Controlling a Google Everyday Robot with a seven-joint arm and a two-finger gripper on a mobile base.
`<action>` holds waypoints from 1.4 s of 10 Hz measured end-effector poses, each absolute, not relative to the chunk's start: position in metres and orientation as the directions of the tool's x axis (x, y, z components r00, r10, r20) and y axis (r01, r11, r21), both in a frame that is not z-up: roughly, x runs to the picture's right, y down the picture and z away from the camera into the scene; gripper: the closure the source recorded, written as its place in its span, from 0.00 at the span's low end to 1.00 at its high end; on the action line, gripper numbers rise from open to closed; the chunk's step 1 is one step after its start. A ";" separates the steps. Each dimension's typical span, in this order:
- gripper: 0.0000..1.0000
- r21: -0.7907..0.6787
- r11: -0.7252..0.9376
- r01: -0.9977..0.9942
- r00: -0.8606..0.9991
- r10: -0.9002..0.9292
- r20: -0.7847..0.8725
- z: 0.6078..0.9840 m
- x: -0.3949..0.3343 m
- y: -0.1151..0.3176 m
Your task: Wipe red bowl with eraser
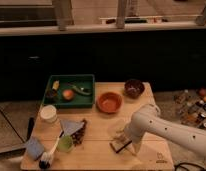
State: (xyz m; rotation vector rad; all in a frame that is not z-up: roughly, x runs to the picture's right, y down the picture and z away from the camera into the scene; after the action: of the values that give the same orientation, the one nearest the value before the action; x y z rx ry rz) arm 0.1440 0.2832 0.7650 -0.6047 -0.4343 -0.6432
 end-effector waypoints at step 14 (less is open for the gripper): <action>1.00 -0.404 0.634 0.659 0.730 -0.411 0.545 0.785 0.138 0.292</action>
State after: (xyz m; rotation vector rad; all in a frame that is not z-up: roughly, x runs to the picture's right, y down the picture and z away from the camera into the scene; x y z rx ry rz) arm 0.1379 0.2921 0.7849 -0.6268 -0.4289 -0.6336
